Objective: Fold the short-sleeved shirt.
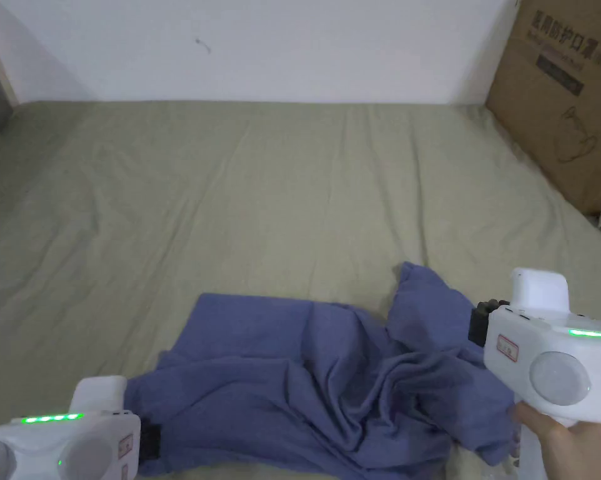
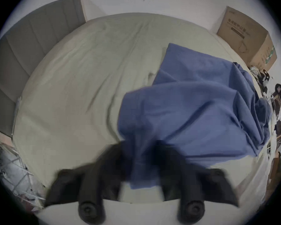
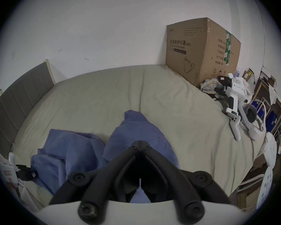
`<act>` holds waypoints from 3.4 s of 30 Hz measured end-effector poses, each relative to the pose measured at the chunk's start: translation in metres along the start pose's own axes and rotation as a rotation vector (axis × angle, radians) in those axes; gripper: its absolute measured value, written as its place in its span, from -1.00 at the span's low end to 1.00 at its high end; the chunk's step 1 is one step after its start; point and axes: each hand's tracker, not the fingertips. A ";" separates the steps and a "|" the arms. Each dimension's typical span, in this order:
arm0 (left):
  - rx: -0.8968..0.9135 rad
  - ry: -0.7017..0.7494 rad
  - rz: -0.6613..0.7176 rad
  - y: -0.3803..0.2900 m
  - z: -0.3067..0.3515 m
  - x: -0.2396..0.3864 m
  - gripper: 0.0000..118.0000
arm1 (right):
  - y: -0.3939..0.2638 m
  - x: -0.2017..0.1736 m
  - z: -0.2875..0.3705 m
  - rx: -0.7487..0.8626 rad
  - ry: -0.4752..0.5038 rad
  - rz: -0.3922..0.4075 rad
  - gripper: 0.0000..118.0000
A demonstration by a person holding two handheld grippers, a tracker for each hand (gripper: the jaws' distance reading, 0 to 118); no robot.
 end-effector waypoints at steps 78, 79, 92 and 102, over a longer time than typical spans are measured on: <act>0.735 0.122 0.154 0.389 0.192 -0.141 -0.96 | 0.422 0.018 -0.055 0.175 0.000 -0.010 -0.96; 0.722 0.128 0.150 0.381 0.187 -0.143 -0.96 | 0.413 0.015 -0.059 0.162 0.002 0.000 -0.96; 0.409 0.155 0.182 0.231 0.096 -0.181 -0.96 | 0.227 0.001 -0.126 -0.201 0.027 0.068 -0.96; 0.127 0.152 0.175 0.082 0.032 -0.182 -0.96 | 0.070 0.044 -0.139 -0.416 -0.008 -0.024 -0.96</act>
